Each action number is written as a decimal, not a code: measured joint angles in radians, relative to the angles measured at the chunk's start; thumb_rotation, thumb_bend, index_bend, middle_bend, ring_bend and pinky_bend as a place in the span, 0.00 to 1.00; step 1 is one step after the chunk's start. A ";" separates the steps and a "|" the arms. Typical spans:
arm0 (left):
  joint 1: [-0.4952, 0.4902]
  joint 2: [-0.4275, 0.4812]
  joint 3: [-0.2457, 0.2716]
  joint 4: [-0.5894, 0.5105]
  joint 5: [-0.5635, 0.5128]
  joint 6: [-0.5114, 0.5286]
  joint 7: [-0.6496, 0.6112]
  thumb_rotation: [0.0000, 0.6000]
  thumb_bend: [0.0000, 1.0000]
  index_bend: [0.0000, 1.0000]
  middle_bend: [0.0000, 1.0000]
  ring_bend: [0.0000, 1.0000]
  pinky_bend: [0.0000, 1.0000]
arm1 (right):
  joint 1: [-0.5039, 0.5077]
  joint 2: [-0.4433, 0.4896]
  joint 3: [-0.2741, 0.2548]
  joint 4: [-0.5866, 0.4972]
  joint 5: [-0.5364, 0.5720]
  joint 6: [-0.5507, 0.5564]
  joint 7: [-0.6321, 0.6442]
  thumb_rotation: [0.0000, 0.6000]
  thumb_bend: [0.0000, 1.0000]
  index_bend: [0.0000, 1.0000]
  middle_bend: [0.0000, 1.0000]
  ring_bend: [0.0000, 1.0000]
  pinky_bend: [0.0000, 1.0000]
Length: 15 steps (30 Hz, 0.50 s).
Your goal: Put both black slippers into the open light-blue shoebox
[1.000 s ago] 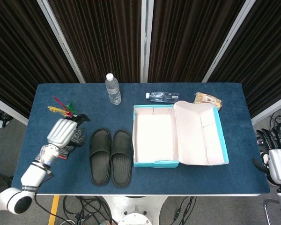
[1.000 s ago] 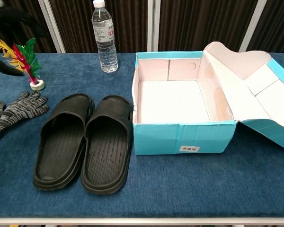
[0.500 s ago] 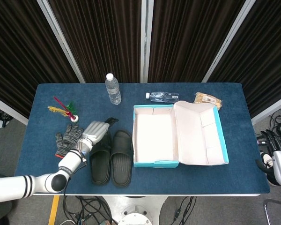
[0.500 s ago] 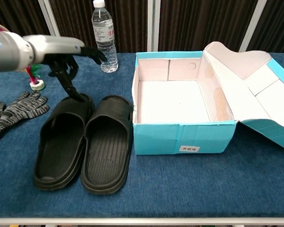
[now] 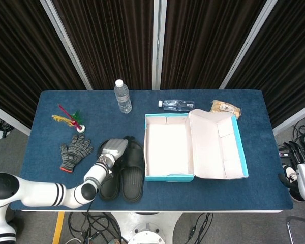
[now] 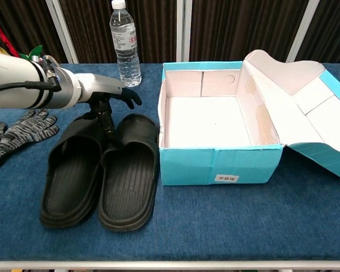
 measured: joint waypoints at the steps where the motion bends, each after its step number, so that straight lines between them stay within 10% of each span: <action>1: -0.007 -0.006 0.001 0.008 -0.013 0.000 0.003 1.00 0.00 0.07 0.07 0.71 0.83 | 0.001 0.000 0.000 0.000 0.001 -0.002 0.000 1.00 0.07 0.12 0.12 0.05 0.13; 7: -0.051 -0.033 0.007 0.064 -0.099 -0.024 0.028 1.00 0.00 0.09 0.11 0.74 0.83 | 0.000 0.000 0.001 0.003 0.006 -0.003 0.004 1.00 0.07 0.12 0.12 0.05 0.13; 15: -0.067 -0.077 0.003 0.131 -0.134 0.008 0.013 1.00 0.00 0.48 0.53 0.89 0.90 | -0.004 0.000 0.002 0.010 0.012 -0.001 0.014 1.00 0.07 0.12 0.12 0.05 0.13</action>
